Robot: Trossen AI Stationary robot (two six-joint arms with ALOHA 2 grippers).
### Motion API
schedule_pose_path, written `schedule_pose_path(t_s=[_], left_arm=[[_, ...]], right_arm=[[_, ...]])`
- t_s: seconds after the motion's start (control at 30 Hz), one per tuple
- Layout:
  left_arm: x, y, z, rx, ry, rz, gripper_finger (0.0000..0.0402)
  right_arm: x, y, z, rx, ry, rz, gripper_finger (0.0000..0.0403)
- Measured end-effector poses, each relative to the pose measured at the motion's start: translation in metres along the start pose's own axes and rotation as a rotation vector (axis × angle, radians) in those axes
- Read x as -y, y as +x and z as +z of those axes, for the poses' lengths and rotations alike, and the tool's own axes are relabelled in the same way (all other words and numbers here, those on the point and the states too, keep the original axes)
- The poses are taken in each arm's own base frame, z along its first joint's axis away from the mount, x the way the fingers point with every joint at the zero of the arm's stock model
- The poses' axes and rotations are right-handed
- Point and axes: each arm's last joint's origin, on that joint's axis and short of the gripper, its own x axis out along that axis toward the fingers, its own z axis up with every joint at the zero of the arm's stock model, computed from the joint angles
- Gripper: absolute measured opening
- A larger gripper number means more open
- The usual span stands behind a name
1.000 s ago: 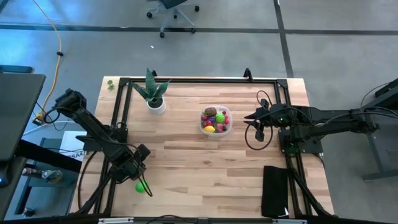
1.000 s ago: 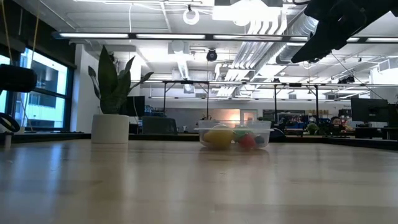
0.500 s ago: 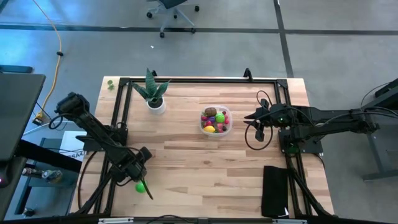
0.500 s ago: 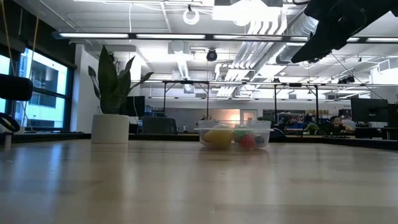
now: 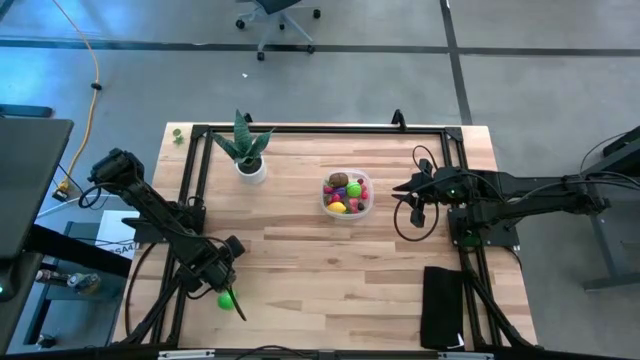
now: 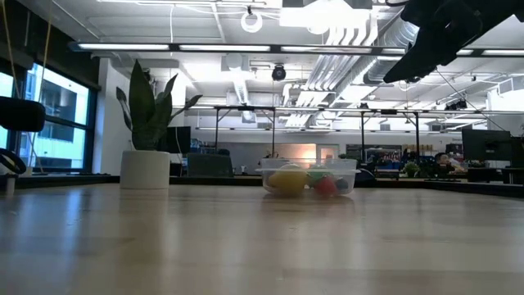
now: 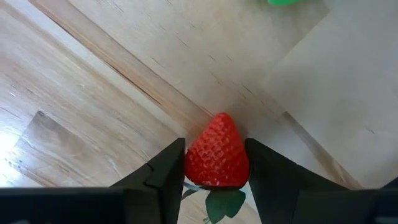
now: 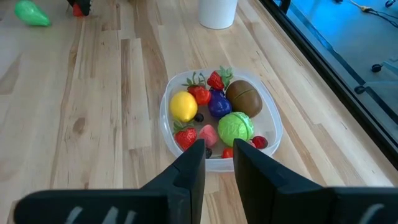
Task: Pick and placing Produce into tupperware
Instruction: Put the strawberry into the transparent bin
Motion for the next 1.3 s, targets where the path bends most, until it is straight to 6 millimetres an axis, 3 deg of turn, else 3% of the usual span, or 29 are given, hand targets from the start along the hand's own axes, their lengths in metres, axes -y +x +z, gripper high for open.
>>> schedule_pose_path(t_s=[0.27,0.57,0.7,0.87,1.03,1.3], left_arm=[[-0.001,0.000,0.001,0.012,-0.001,0.033,0.0150],[-0.006,-0.001,0.011,0.105,-0.027,0.188,0.0153],[-0.018,-0.003,0.017,0.177,-0.097,0.266,0.0154],[-0.047,-0.007,0.024,0.291,-0.204,0.344,0.0154],[-0.090,-0.018,0.030,0.457,-0.268,0.464,0.0154],[-0.167,-0.063,0.026,0.589,-0.273,0.689,0.0154]], right_arm=[[0.000,0.000,0.000,0.001,0.000,0.000,0.0073],[0.000,0.000,0.000,0.000,0.000,0.000,0.0073],[0.000,0.000,0.000,0.001,0.000,0.000,0.0073],[0.000,0.000,0.000,0.000,0.000,0.000,0.0073],[0.000,0.000,0.000,0.000,0.000,0.000,0.0073],[0.000,0.000,0.000,0.000,0.000,0.000,0.0073]])
